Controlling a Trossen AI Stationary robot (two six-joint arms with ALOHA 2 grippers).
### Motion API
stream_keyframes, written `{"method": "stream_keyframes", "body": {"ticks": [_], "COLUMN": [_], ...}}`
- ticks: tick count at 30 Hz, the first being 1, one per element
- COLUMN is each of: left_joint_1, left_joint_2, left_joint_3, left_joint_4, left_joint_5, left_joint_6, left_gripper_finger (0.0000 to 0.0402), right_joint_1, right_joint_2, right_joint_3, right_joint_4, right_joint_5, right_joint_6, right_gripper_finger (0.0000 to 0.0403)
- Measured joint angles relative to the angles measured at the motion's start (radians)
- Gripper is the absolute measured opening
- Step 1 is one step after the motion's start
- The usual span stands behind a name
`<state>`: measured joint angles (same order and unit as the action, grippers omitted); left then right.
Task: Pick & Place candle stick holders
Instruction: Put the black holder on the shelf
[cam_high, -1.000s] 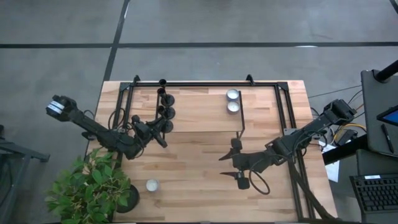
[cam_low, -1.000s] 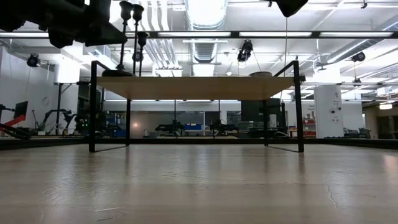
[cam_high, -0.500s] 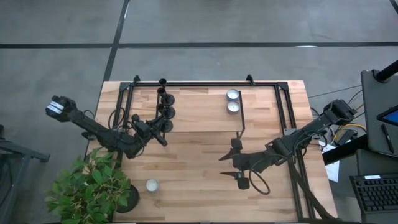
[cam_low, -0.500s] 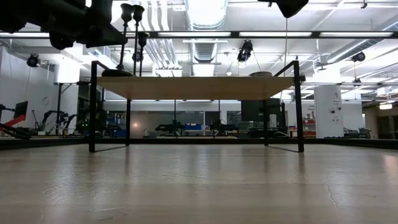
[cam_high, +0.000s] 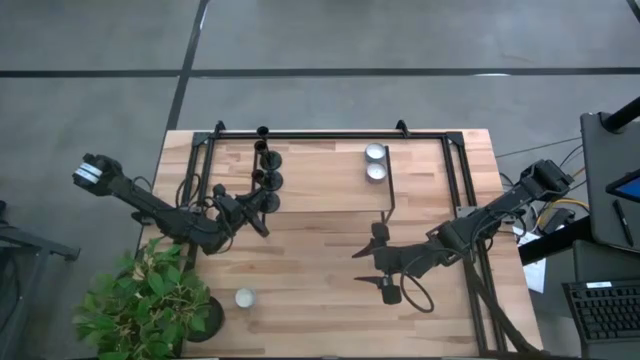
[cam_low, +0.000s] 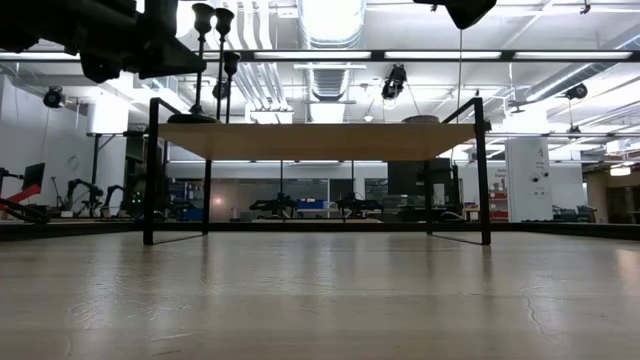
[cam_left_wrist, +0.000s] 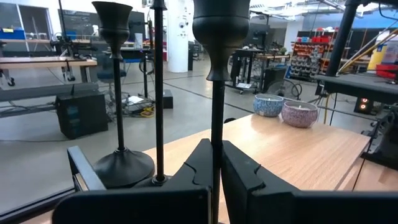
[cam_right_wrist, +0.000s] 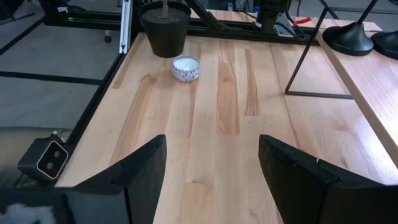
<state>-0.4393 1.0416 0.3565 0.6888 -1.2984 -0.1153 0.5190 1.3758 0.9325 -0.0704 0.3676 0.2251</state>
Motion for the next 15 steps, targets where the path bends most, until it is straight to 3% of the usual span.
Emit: {"method": "stream_keyframes", "body": {"ticks": [15], "left_joint_1": [0.001], "left_joint_2": [0.001], "left_joint_3": [-0.002], "left_joint_4": [-0.006], "left_joint_5": [-0.01], "left_joint_6": [0.073], "left_gripper_finger": [0.001], "right_joint_1": [0.0], "right_joint_2": [0.0], "right_joint_3": [0.0], "right_joint_4": [0.0], "right_joint_5": [0.0], "right_joint_6": [0.0], "right_gripper_finger": [0.0242]}}
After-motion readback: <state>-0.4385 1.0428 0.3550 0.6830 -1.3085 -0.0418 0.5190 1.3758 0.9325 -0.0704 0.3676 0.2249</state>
